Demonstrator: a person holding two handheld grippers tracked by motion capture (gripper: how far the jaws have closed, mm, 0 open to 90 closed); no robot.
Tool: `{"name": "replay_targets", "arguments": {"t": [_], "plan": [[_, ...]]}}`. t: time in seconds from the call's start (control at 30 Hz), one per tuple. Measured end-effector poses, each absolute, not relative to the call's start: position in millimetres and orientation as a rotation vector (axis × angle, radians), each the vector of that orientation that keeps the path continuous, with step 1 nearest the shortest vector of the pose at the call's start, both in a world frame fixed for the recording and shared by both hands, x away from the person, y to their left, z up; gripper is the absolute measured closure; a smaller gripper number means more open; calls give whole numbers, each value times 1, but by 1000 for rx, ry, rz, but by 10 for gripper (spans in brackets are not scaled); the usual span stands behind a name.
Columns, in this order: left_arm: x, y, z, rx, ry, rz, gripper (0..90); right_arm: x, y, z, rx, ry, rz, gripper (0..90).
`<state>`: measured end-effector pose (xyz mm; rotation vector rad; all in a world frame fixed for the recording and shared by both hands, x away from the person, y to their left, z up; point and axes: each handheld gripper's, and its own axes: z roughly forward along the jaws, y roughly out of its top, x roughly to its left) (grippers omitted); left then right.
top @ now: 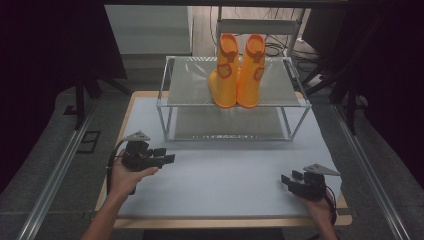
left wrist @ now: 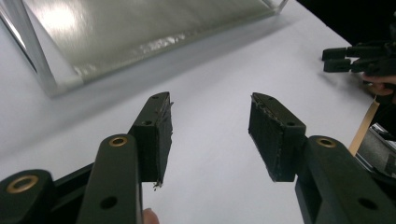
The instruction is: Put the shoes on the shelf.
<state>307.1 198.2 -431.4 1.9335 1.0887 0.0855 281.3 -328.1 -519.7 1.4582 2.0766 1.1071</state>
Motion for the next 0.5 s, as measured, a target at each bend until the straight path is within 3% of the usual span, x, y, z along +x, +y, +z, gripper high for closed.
{"name": "replay_targets", "arguments": {"t": [0.5], "plan": [[308, 200, -444, 1935, 1109, 60, 488, 281, -327, -515, 1445, 2055, 1111, 447]]}}
